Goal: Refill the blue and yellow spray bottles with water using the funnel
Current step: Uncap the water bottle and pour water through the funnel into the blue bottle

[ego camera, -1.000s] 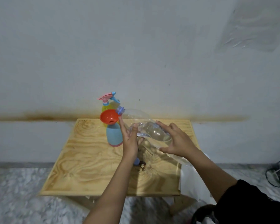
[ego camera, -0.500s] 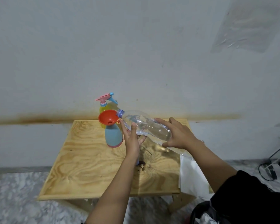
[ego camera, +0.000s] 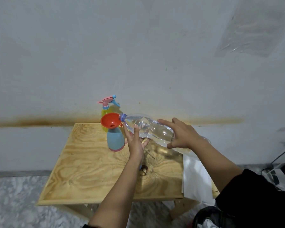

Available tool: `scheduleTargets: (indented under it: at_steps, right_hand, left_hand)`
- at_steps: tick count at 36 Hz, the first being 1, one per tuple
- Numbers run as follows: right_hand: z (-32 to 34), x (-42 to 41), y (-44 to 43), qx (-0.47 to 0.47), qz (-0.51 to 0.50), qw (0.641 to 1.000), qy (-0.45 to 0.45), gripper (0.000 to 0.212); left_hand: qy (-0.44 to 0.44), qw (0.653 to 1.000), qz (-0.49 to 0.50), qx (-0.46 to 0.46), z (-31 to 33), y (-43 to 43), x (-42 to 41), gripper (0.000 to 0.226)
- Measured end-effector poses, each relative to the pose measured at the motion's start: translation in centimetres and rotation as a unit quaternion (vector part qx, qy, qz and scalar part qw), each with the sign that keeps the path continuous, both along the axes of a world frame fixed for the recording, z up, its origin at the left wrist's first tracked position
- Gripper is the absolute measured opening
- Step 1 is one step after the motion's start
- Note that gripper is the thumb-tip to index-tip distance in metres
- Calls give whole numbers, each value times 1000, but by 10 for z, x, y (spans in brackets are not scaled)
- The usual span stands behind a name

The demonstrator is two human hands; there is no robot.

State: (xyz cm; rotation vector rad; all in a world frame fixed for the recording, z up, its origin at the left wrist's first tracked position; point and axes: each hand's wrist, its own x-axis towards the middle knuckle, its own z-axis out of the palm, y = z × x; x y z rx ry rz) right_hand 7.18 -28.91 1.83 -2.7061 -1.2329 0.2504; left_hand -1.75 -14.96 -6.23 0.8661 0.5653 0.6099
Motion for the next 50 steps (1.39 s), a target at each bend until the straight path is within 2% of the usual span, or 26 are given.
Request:
scheduleTargets:
  at_steps: [16, 39, 43, 50]
  right_hand:
    - [4, 1, 4, -17, -1, 1000, -4, 97]
    - [10, -1, 4, -38, -6, 999, -3, 99]
    - [10, -2, 4, -38, -7, 999, -1, 99]
    - [10, -5, 2, -39, -5, 999, -2, 99]
  left_hand:
    - [8, 1000, 2, -17, 4, -1, -1, 67]
    - [1, 1000, -2, -26, 7, -6, -3, 73]
    - [-2, 1000, 3, -28, 7, -6, -5, 66]
    - [1, 1000, -5, -28, 7, -8, -6, 67]
